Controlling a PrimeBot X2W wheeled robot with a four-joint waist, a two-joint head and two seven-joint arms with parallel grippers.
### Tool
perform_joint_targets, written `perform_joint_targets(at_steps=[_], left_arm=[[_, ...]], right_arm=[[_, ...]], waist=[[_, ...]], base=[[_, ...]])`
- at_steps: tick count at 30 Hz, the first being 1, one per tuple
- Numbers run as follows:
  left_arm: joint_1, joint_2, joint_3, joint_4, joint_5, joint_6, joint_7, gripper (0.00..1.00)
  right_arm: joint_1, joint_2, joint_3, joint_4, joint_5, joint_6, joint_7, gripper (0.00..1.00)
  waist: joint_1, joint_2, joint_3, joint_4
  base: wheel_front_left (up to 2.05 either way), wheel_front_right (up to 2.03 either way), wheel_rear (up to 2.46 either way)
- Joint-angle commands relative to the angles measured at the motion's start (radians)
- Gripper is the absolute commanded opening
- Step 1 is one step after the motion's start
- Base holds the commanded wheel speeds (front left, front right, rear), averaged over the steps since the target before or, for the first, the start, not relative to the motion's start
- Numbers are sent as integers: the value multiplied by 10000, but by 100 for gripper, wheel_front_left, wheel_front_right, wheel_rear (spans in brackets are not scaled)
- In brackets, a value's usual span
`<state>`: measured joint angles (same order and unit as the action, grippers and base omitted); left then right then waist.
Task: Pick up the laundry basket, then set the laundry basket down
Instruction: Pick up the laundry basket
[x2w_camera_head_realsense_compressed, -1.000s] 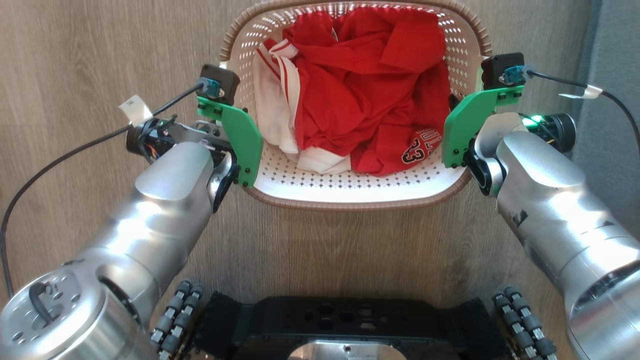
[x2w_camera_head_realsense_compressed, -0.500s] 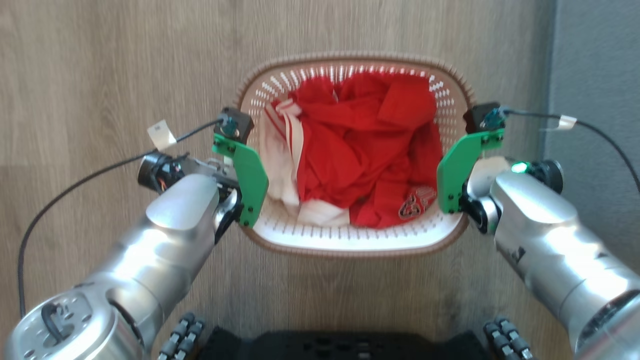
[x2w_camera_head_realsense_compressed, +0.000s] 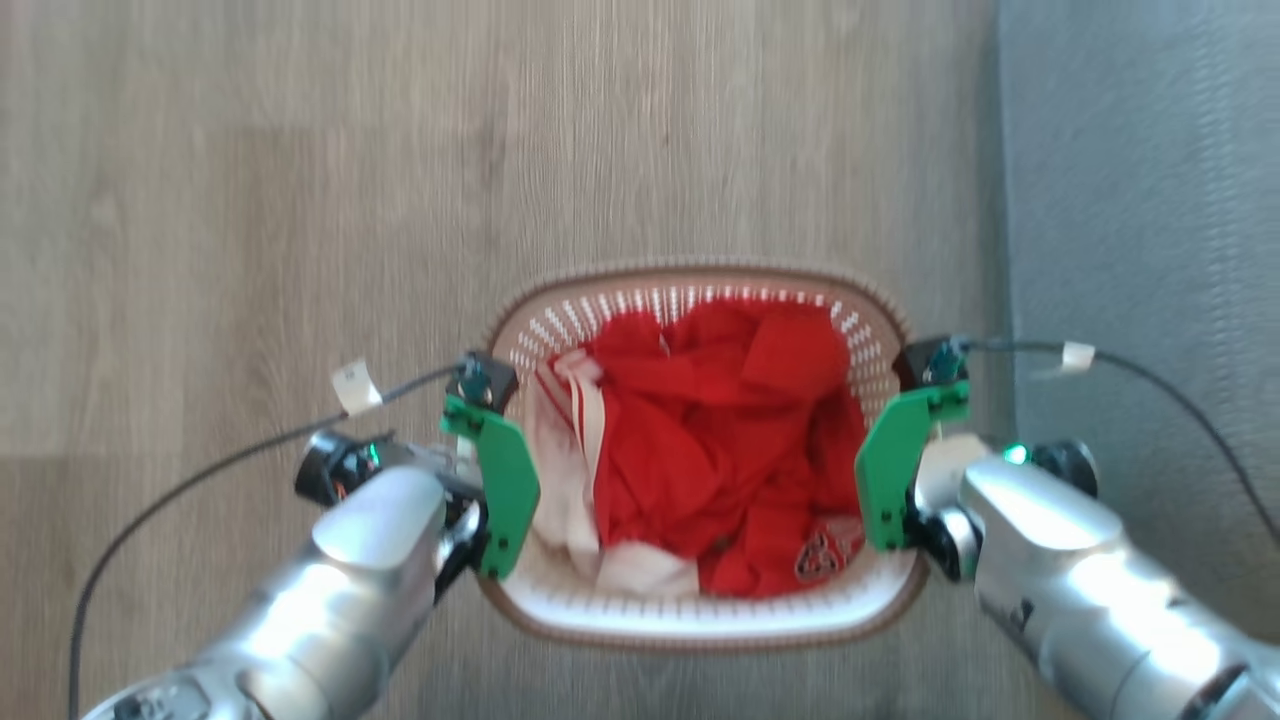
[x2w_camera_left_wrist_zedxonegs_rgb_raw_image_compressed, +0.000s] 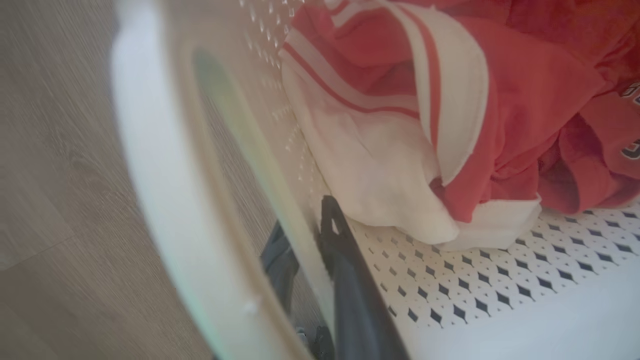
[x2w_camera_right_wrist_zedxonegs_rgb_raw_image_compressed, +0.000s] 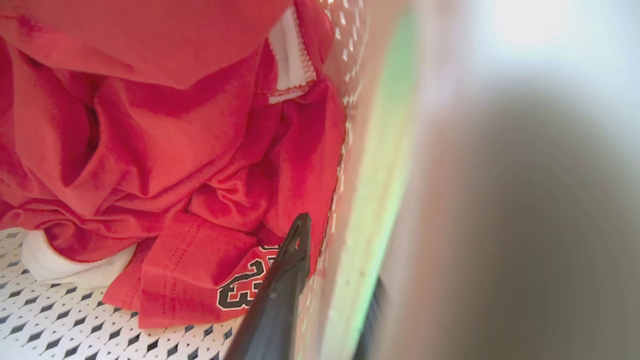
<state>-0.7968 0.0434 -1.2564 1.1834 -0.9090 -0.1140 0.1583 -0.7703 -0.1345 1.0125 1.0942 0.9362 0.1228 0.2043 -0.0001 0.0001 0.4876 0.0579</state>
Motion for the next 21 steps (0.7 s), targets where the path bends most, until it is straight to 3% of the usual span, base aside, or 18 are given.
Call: perform_joint_targets(at_steps=[1,12,21], left_arm=[[123,68,-229,-166,417,-160,72,0],[1737,497,-236,-878,1276,-165,841,0],[2476,835,-237,-1805,914,-166,1496,0]], right_arm=[[548,266,501,-368,-156,79,-24,0],[1856,583,1215,-403,251,79,624,0],[2269,704,1353,-539,532,79,930,0]], waist=[[1,-1,-851,-53],[1,-1,-3029,-223],[1,-1,-3910,-242]], base=[[0,0,0],[0,0,0],[0,0,0]])
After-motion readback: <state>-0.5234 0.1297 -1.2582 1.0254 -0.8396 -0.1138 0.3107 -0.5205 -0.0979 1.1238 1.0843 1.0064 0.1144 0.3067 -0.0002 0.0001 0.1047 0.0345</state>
